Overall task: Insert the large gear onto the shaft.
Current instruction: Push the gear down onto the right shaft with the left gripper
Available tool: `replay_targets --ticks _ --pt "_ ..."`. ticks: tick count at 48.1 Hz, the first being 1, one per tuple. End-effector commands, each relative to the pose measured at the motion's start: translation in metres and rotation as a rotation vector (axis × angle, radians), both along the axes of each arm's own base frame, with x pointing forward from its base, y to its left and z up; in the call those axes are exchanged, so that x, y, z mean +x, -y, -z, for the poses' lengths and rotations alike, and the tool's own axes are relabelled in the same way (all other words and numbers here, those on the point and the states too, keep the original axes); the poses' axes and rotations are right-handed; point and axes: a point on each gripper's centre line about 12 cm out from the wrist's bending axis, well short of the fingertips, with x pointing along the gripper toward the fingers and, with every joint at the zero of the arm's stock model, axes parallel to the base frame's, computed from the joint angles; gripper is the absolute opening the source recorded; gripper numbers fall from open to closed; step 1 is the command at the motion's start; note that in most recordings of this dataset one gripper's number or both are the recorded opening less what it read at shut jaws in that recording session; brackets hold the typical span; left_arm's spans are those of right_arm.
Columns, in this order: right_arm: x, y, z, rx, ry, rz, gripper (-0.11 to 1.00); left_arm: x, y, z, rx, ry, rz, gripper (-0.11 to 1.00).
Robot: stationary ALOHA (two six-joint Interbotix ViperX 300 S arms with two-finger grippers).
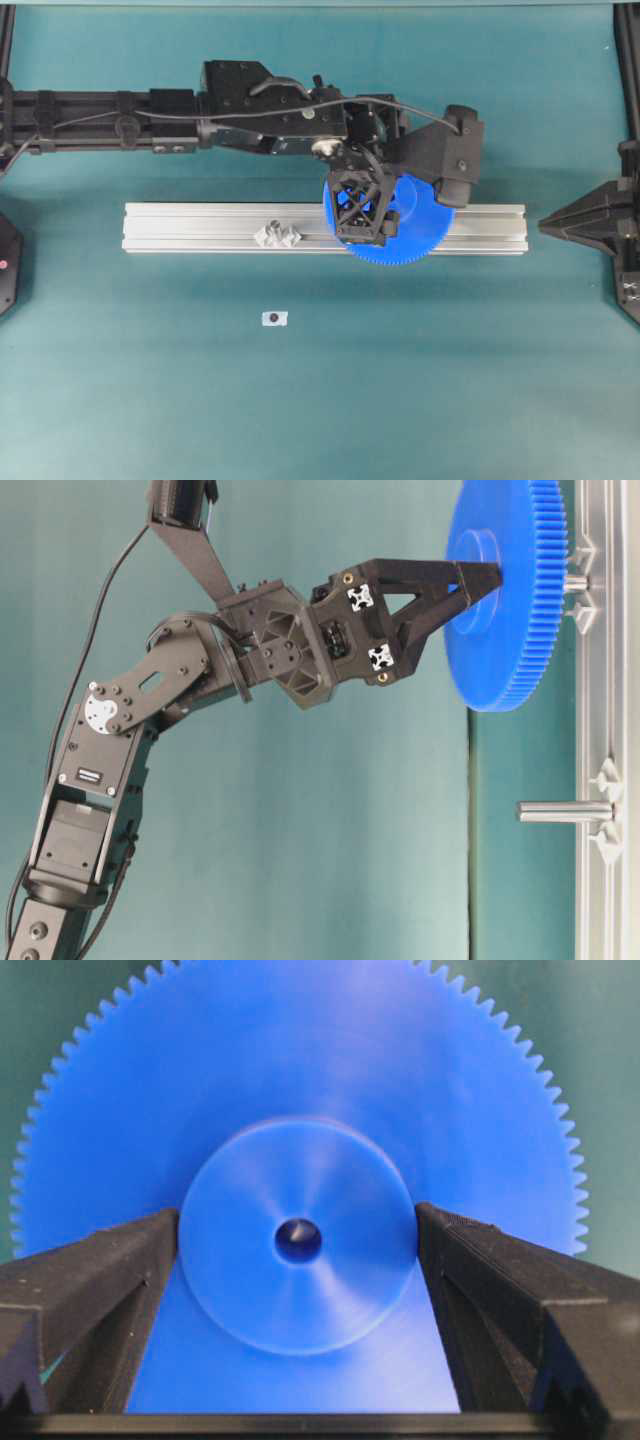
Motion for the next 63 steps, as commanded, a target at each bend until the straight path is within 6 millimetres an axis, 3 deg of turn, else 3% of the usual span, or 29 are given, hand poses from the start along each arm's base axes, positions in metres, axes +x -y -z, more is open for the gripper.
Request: replay_targets --ticks 1,23,32,52,63 --pt "0.002 0.0 -0.005 0.011 0.015 0.007 0.08 0.003 -0.004 -0.008 0.006 0.022 -0.005 0.94" --pt "0.002 0.0 -0.003 0.03 0.013 0.01 0.08 0.008 0.014 -0.008 -0.011 0.002 0.0 0.94" --pt "0.002 0.0 -0.003 0.031 0.012 0.01 0.08 0.008 0.01 -0.013 -0.01 0.016 -0.009 0.94" --pt "0.002 0.0 -0.002 0.032 0.008 0.011 0.08 0.014 0.009 -0.048 -0.005 0.063 -0.01 0.94" --pt "0.001 0.0 -0.002 0.031 0.01 0.011 0.08 0.017 0.011 -0.042 -0.007 0.033 -0.006 0.94"
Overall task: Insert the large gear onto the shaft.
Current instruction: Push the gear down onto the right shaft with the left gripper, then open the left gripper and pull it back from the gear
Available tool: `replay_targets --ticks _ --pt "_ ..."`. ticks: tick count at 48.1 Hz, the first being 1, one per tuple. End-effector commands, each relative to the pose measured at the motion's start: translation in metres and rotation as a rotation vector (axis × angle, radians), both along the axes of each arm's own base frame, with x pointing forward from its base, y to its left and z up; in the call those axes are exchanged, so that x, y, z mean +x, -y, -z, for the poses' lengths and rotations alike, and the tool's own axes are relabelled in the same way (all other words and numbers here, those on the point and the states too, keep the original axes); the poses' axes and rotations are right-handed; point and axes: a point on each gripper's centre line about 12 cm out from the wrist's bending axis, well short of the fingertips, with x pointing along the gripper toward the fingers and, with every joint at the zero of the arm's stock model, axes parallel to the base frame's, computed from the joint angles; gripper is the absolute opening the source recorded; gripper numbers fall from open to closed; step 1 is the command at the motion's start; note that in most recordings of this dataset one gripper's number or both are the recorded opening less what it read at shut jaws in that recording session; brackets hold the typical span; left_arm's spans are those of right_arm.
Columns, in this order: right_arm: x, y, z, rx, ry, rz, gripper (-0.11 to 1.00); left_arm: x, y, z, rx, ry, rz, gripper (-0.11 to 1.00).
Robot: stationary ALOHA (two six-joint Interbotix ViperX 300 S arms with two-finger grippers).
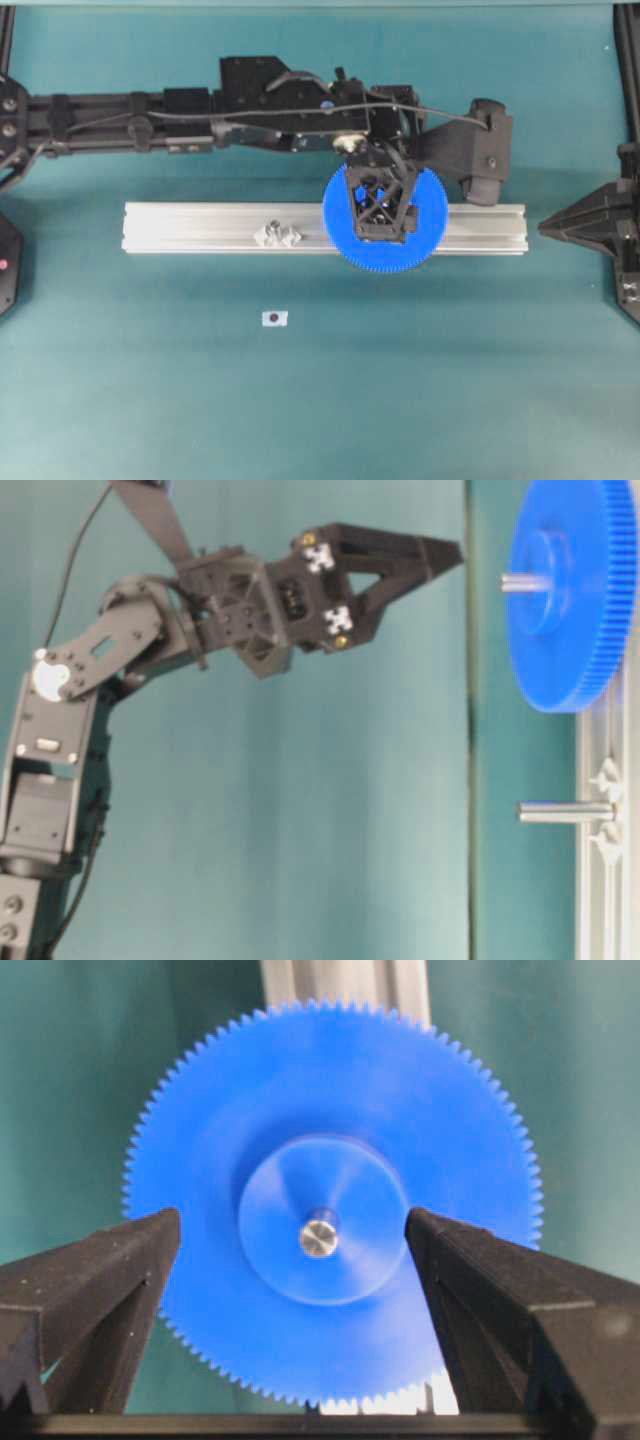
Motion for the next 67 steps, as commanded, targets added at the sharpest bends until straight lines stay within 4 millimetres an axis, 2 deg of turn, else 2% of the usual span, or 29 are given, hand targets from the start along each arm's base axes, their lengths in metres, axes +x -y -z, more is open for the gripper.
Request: replay_targets --ticks 1,9,17,33,46,54,67 --pt "0.002 0.0 -0.004 0.011 0.015 0.007 0.08 0.001 0.001 -0.018 0.008 0.038 0.003 0.94" --pt "0.002 0.0 -0.004 0.01 0.013 0.007 0.08 0.0 0.002 -0.022 0.008 0.039 0.006 0.94" --pt "0.002 0.0 -0.005 0.01 0.014 0.007 0.08 -0.01 0.002 -0.033 0.008 0.033 0.004 0.94" --pt "0.0 0.0 -0.005 0.009 0.022 0.006 0.08 -0.05 0.013 -0.034 -0.001 -0.02 0.011 0.94" --pt "0.0 0.0 -0.005 0.008 0.022 0.005 0.08 -0.07 0.017 -0.051 -0.016 0.102 -0.03 0.93" --pt "0.0 0.0 -0.007 0.009 0.027 0.006 0.08 -0.097 0.016 -0.067 -0.069 0.263 -0.132 0.93" --pt "-0.002 0.0 -0.008 0.004 0.034 0.005 0.08 -0.142 0.029 -0.067 -0.155 0.336 -0.228 0.92"
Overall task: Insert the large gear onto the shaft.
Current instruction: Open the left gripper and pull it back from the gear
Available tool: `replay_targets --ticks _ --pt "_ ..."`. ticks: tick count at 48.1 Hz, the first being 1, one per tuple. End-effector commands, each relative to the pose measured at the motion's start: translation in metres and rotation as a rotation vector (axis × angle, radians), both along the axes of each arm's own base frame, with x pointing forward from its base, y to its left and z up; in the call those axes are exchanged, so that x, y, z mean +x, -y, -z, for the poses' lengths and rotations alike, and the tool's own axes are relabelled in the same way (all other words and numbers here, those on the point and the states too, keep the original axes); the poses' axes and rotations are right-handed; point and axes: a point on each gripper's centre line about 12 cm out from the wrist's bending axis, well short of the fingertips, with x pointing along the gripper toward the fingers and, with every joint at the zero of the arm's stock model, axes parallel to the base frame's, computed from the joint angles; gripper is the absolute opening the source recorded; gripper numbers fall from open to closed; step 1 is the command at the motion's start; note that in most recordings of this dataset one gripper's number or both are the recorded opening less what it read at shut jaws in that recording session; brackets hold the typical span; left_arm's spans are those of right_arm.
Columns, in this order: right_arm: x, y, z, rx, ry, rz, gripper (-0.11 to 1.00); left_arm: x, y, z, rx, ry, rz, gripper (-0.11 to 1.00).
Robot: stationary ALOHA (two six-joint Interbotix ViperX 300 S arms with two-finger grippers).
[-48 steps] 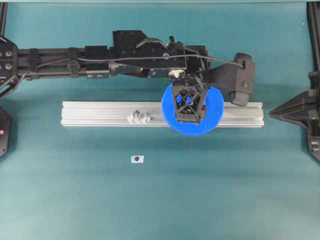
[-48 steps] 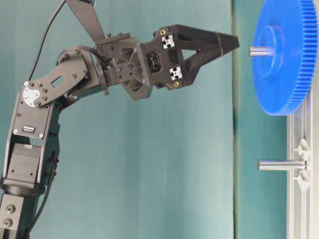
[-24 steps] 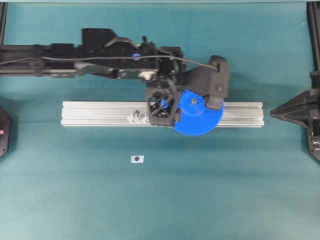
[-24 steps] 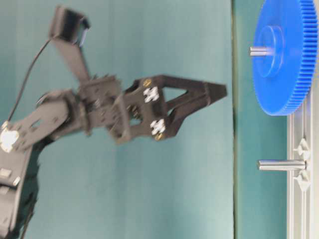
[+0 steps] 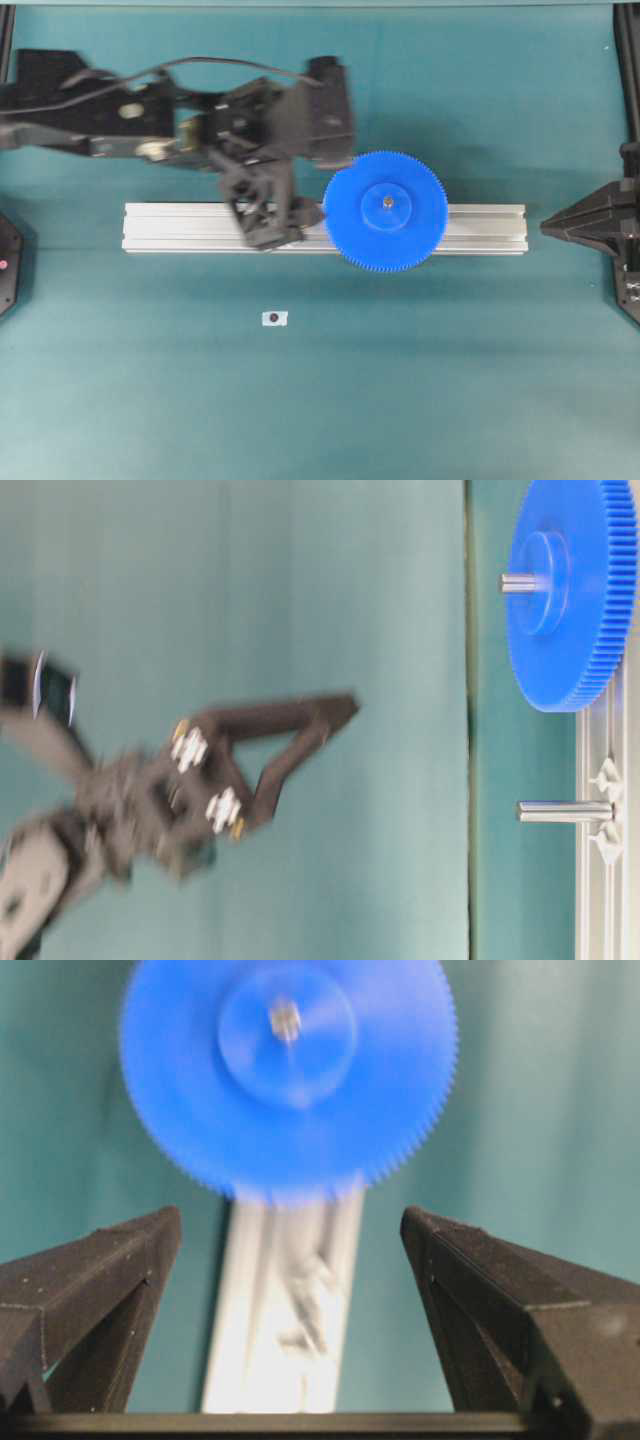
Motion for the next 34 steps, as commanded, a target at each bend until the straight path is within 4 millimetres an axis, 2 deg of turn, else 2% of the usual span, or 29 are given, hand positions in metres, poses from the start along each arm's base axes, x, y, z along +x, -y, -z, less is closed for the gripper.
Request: replay_targets --ticks 1,11,20,34 --pt "0.0 0.001 -0.005 0.004 0.019 0.007 0.08 -0.013 0.007 -0.018 -0.006 0.061 0.001 0.92" --pt "-0.005 0.001 -0.012 0.0 0.06 0.011 0.08 -0.035 0.015 -0.015 -0.015 0.093 0.005 0.92" --pt "-0.008 0.003 -0.009 0.002 0.02 0.025 0.08 -0.054 0.017 -0.012 -0.01 0.168 0.011 0.9" --pt "-0.012 0.01 -0.008 -0.021 -0.01 0.068 0.08 -0.084 0.019 0.004 -0.003 0.181 0.019 0.9"
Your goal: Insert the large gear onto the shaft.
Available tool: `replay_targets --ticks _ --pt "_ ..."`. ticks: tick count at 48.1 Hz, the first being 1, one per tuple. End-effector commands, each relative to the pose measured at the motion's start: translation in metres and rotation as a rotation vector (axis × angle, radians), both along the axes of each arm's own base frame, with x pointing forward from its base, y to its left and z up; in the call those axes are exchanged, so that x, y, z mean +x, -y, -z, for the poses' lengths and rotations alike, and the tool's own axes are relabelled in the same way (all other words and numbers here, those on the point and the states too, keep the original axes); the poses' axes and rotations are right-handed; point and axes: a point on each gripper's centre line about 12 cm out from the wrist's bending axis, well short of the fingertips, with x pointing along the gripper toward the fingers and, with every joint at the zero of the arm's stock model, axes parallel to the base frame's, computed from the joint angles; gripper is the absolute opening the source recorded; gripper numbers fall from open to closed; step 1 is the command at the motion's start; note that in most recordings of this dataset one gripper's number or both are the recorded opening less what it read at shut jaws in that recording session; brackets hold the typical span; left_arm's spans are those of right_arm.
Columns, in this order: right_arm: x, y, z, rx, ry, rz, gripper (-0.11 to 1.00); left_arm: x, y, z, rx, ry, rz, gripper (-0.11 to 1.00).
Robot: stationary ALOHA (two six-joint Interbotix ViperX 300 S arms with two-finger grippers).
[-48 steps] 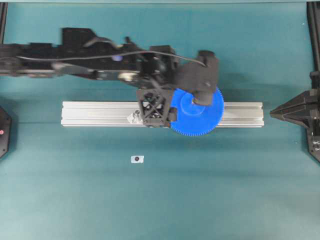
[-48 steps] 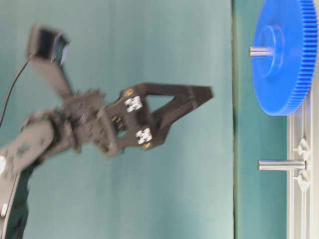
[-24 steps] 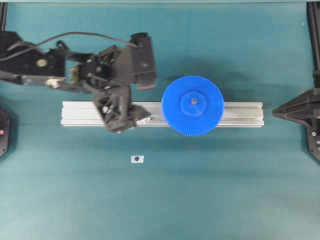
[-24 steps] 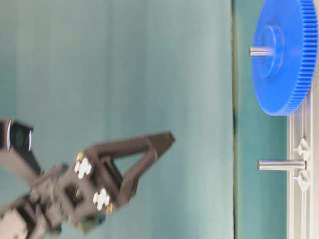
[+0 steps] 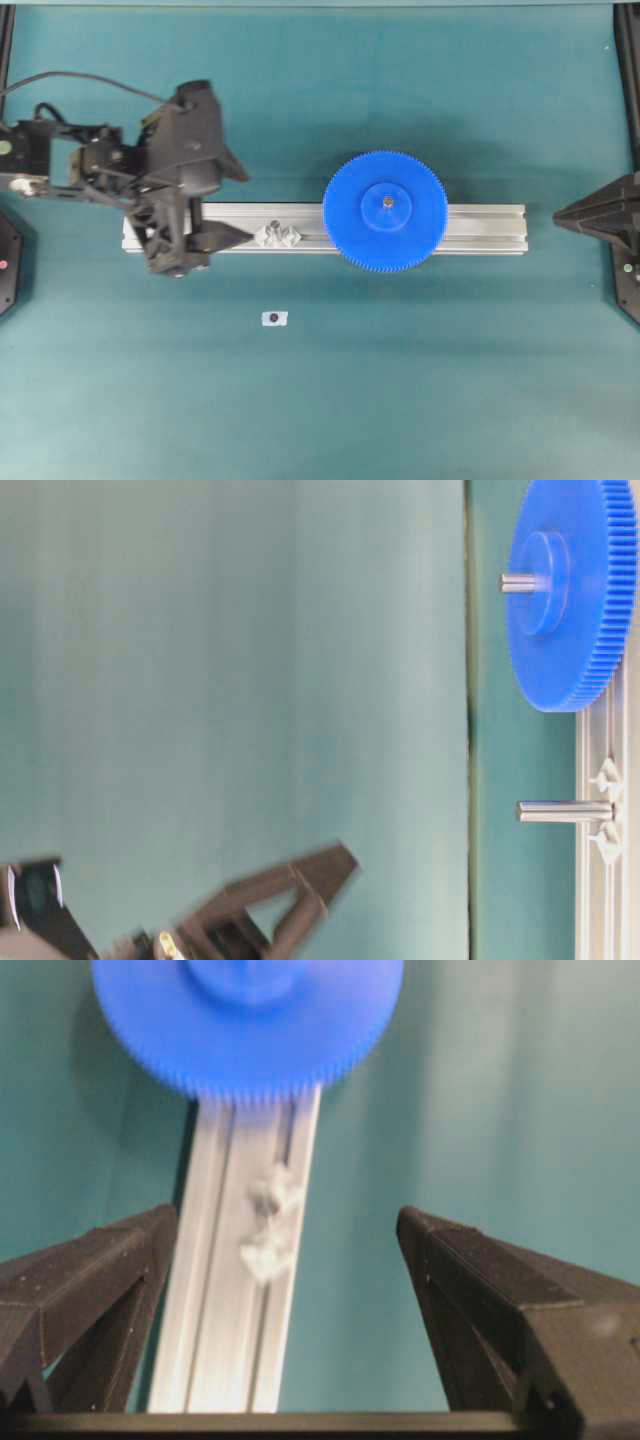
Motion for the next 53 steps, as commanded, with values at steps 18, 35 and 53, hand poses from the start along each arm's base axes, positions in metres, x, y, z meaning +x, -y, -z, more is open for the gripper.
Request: replay_targets --ticks 18,35,53 --pt "-0.011 0.005 -0.003 -0.005 -0.021 0.048 0.08 -0.041 0.005 -0.009 0.005 0.209 0.005 0.9" --pt "-0.011 0.005 -0.001 -0.008 -0.004 0.048 0.08 -0.053 0.02 0.014 -0.001 0.217 0.057 0.9" --pt "-0.01 0.005 0.0 -0.009 0.011 0.05 0.08 -0.052 0.028 0.019 -0.002 0.316 0.086 0.9"
